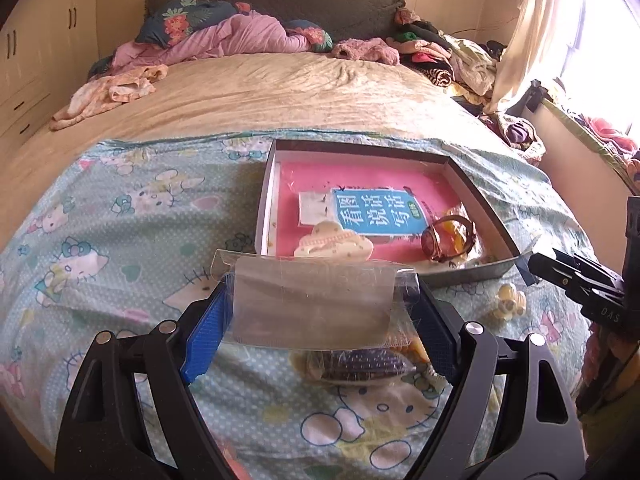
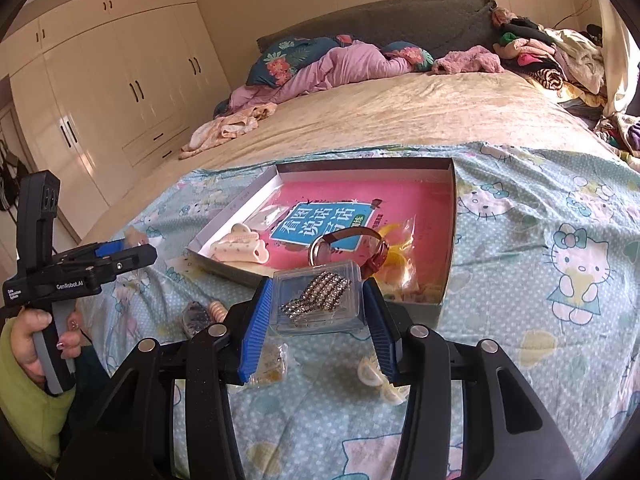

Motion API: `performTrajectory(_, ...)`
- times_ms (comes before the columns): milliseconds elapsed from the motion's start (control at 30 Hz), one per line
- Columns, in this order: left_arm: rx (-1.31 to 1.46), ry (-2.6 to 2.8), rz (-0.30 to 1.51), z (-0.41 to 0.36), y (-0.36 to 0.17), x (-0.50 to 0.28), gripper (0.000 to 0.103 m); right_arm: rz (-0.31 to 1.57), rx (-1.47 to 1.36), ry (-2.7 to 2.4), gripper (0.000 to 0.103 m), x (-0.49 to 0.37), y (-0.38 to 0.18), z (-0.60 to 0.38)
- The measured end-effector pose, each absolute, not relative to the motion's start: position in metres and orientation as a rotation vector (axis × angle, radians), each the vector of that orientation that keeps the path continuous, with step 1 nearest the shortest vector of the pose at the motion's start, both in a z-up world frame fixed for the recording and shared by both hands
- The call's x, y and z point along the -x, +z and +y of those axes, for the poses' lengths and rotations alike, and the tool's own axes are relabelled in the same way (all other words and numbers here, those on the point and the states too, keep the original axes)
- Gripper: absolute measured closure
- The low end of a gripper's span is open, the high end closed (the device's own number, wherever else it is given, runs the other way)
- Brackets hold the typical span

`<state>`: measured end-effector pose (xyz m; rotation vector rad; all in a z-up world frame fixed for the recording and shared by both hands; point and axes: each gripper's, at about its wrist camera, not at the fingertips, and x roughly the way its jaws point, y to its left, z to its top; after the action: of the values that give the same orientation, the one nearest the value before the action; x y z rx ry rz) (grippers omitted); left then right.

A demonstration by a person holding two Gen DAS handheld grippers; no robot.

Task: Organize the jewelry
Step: 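Carry the hairpin box and plastic bag into the pink box while both tools open to release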

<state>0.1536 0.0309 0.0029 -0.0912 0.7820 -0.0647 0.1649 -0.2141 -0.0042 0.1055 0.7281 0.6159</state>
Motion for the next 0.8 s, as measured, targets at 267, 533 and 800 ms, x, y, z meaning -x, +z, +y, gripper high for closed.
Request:
performTrajectory(267,0.116,-0.078,0.765,0.027,0.012,-0.185,0.027,0.705,-0.106,0.601,0.059,-0.182,0.004,-0.214)
performTrajectory(533,0.117,-0.090,0.776,0.016,0.007,-0.215,0.027,0.695,-0.096,0.580,0.059,-0.200,0.006,-0.212)
performTrajectory(800,0.113,-0.106,0.806,0.003,-0.002,-0.245,0.027,0.689,-0.082,0.548,0.059,-0.225,0.007,-0.210)
